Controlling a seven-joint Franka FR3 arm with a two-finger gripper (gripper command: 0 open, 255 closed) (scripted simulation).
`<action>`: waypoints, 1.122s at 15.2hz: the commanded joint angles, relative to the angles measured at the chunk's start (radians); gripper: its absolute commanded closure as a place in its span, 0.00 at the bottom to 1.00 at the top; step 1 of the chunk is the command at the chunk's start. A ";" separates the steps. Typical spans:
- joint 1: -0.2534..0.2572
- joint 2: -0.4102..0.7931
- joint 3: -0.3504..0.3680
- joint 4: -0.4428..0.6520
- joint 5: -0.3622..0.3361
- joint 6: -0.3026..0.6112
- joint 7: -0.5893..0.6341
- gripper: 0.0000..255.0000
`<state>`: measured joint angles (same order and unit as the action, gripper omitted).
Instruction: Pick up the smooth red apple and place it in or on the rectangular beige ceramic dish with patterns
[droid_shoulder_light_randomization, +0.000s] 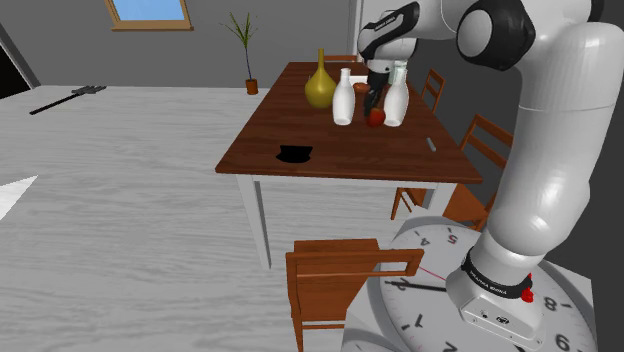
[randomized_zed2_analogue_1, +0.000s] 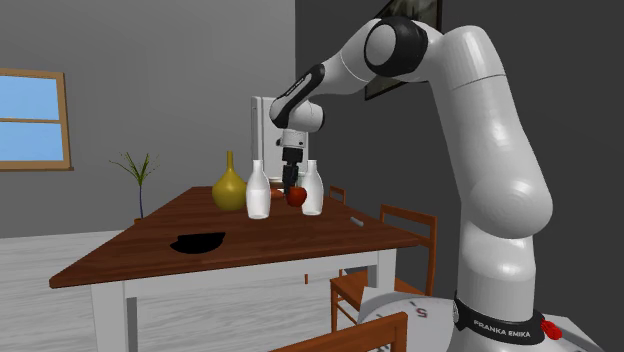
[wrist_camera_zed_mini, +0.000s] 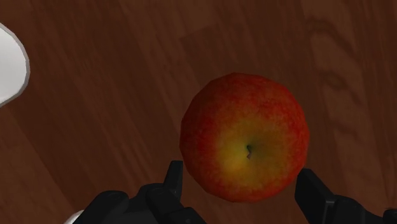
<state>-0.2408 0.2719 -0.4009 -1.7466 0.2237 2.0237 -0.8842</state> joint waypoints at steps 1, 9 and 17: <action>0.001 -0.012 -0.002 0.013 -0.007 -0.024 0.005 1.00; 0.044 -0.028 0.018 0.053 -0.025 -0.069 0.083 1.00; 0.149 0.004 0.078 0.111 -0.039 -0.076 0.257 1.00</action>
<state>-0.1079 0.2730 -0.3312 -1.6461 0.1885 1.9528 -0.6551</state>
